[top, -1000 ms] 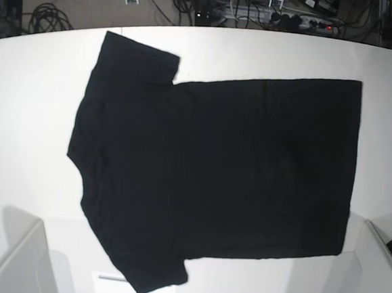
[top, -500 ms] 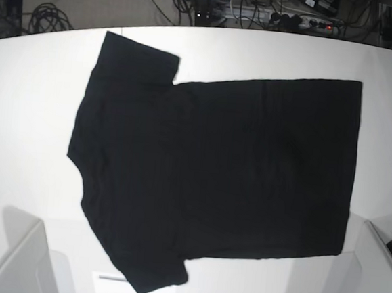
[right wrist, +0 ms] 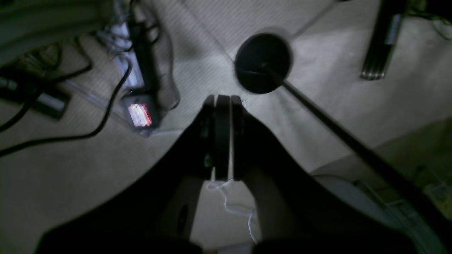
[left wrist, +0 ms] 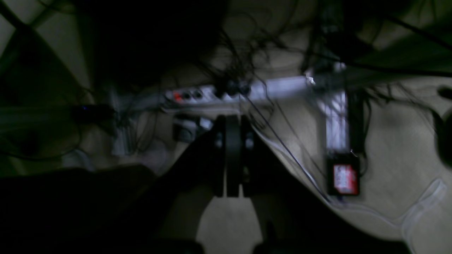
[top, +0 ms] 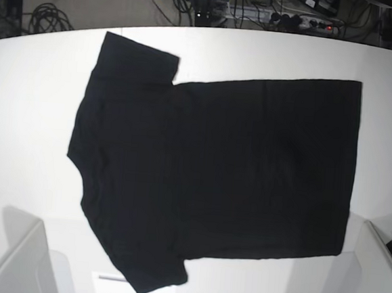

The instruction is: Fold the T-shirt properly

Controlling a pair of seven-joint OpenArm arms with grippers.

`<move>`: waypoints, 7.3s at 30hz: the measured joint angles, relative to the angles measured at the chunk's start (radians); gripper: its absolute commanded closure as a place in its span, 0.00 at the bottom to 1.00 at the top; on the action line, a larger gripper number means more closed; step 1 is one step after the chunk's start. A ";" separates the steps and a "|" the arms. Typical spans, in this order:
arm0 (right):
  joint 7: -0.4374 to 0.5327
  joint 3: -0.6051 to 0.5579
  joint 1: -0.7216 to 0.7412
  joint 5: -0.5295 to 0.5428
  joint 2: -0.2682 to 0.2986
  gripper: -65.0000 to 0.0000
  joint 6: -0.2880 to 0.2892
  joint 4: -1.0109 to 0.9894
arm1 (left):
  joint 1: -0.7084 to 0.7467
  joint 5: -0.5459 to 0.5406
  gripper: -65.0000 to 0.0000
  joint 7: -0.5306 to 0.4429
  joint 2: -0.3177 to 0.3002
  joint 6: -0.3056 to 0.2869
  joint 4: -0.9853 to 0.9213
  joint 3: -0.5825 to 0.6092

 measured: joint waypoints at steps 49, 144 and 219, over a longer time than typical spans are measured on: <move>-0.668 0.359 0.220 0.337 -0.109 1.00 0.688 0.766 | 0.287 -0.507 0.51 -0.042 -0.015 -0.034 0.830 -0.200; -0.806 0.170 0.389 0.856 0.109 1.00 -0.345 0.769 | 0.122 -0.480 1.00 0.079 -0.014 -0.113 0.718 -0.262; -0.760 0.086 0.368 0.783 0.086 1.00 -0.002 0.470 | -0.394 -0.577 0.06 1.126 0.085 -0.690 0.568 -0.968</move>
